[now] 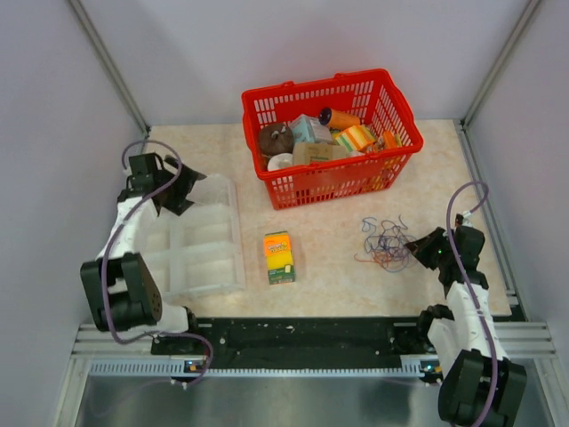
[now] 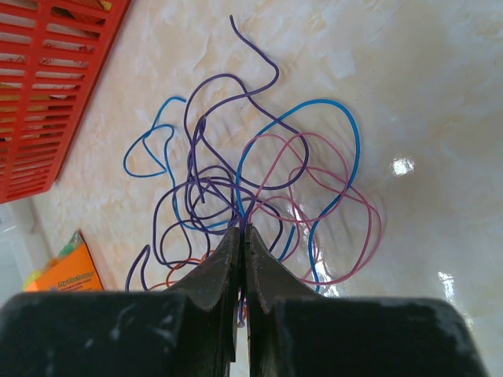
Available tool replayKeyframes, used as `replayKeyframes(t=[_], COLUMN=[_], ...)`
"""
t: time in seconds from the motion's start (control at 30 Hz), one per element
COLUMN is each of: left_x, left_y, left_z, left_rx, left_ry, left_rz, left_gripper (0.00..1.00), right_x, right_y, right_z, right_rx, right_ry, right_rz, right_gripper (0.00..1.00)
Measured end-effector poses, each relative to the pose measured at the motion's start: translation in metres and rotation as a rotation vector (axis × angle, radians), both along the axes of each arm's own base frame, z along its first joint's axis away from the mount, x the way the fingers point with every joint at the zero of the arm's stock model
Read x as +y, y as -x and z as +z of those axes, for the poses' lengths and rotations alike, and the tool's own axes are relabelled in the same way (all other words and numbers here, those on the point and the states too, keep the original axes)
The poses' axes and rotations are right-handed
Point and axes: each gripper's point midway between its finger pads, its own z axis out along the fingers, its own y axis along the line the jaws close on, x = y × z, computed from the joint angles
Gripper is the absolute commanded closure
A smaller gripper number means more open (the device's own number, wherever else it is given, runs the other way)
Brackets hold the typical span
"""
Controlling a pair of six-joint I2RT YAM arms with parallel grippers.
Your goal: Untangle the cables
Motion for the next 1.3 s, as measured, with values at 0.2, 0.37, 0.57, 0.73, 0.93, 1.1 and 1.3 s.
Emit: replayKeyframes(t=[0.2,0.37,0.57,0.73,0.93,1.1,1.3], left_x=[-0.003,-0.045,-0.2,-0.28,-0.349,-0.383,-0.42], left_y=[0.034,0.065,0.14,0.206,0.241,0.249,0.246], left_z=[0.091,0.132,0.134,0.106,0.039,0.005,-0.007], left_rx=[-0.255,-0.432,-0.66,-0.714,-0.602,-0.51,-0.468], left_ry=[-0.096,-0.138,-0.116,-0.106,-0.161,-0.204,-0.201], left_rz=[-0.022,-0.173,-0.738,-1.063,-1.292,-1.369,-1.396], left_gripper=[0.16,0.32,0.36,0.26,0.14,0.06,0.25], right_x=[0.005,0.031,0.101,0.127,0.132,0.135,0.139], right_y=[0.0,0.005,0.03,0.043,0.052,0.059,0.061], right_z=[0.0,-0.005,0.0,0.016,0.015,0.012,0.015], right_rx=[-0.004,0.022,0.033,-0.011,-0.029,-0.009,-0.012], right_ry=[-0.017,-0.021,-0.077,-0.139,-0.167,-0.199,-0.222], right_rz=[0.022,0.131,0.399,0.517,0.547,0.564,0.575], right_gripper=[0.98,0.98,0.95,0.94,0.93,0.93,0.9])
